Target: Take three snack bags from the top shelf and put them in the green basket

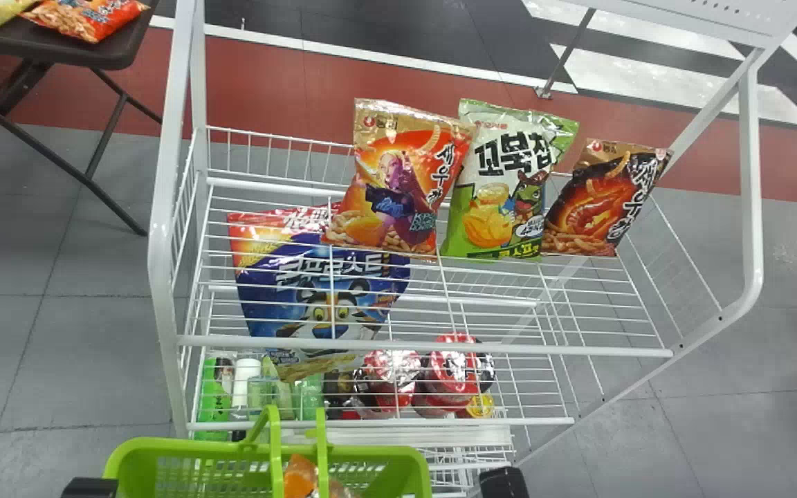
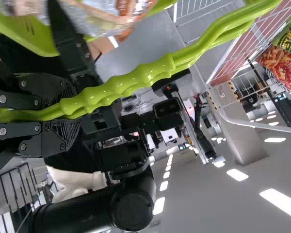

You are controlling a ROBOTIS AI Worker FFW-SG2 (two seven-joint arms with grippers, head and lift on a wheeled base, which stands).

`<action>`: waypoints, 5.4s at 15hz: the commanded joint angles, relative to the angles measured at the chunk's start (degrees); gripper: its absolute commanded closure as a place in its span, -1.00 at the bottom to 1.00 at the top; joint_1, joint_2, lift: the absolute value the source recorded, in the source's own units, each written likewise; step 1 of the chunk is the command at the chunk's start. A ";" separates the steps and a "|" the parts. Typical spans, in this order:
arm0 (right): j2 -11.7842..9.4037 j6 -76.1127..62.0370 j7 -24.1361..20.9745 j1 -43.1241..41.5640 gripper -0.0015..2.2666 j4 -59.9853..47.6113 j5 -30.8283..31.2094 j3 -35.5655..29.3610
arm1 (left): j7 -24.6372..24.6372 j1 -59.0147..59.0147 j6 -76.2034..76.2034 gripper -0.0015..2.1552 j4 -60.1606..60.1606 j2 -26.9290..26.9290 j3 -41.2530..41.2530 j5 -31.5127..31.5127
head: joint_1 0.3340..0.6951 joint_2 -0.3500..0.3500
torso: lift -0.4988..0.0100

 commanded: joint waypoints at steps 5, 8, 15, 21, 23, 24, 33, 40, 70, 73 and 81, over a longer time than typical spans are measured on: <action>-0.39 -4.86 2.28 -2.80 -1.00 3.29 4.03 2.16 | 0.03 -1.01 0.00 0.38 0.64 0.06 -0.53 -0.17 | 1.00 -1.00 | 0.84; -0.31 -11.72 1.67 -2.09 -0.96 1.89 5.70 -0.04 | 0.12 -1.63 0.00 0.38 1.25 -0.03 -0.35 0.00 | 1.00 -1.00 | 0.84; 2.86 -49.51 -1.93 -0.16 -0.94 -1.80 3.41 -4.70 | 0.12 -2.33 1.23 0.38 1.16 -0.03 -1.14 0.09 | 1.00 -1.00 | 0.84; 4.05 -73.06 -12.22 -16.77 -0.90 12.87 3.94 -2.41 | -0.32 -1.37 1.23 0.38 1.16 0.06 -1.05 0.18 | 1.00 -1.00 | 0.84; 4.05 -73.24 -15.73 -21.87 -0.90 17.44 4.73 -1.27 | -0.32 -1.45 1.23 0.38 1.16 0.15 -1.05 0.00 | 1.00 -1.00 | 0.84; 4.05 -73.24 -18.11 -23.89 -0.90 19.29 6.23 -0.48 | -0.32 -1.72 1.58 0.38 1.16 0.32 -1.05 0.00 | 1.00 -1.00 | 0.84; 4.05 -71.13 -23.73 -36.37 0.24 33.53 15.37 5.32 | -1.64 -3.21 2.63 0.38 1.95 1.73 1.67 2.73 | 1.00 -1.00 | 0.84; 4.05 -68.14 -21.53 -33.03 0.91 27.29 15.72 4.97 | -1.29 -3.21 2.63 0.38 1.95 1.64 2.20 3.60 | 1.00 -1.00 | 0.84; 4.05 -19.63 3.69 -0.34 0.91 -5.58 5.00 1.28 | 2.58 -0.05 1.23 0.38 -2.53 1.46 -1.40 1.14 | 1.00 -1.00 | 0.84; 3.74 -19.80 1.85 -3.24 0.91 -1.37 7.63 8.14 | 2.49 0.83 1.23 0.38 -3.32 1.55 -1.49 0.79 | 1.00 -1.00 | 0.84; 0.48 -18.40 2.64 -3.32 -0.39 0.92 8.42 13.32 | 2.23 0.39 1.23 0.38 -2.35 1.46 -1.76 0.27 | 1.00 -0.91 | 0.84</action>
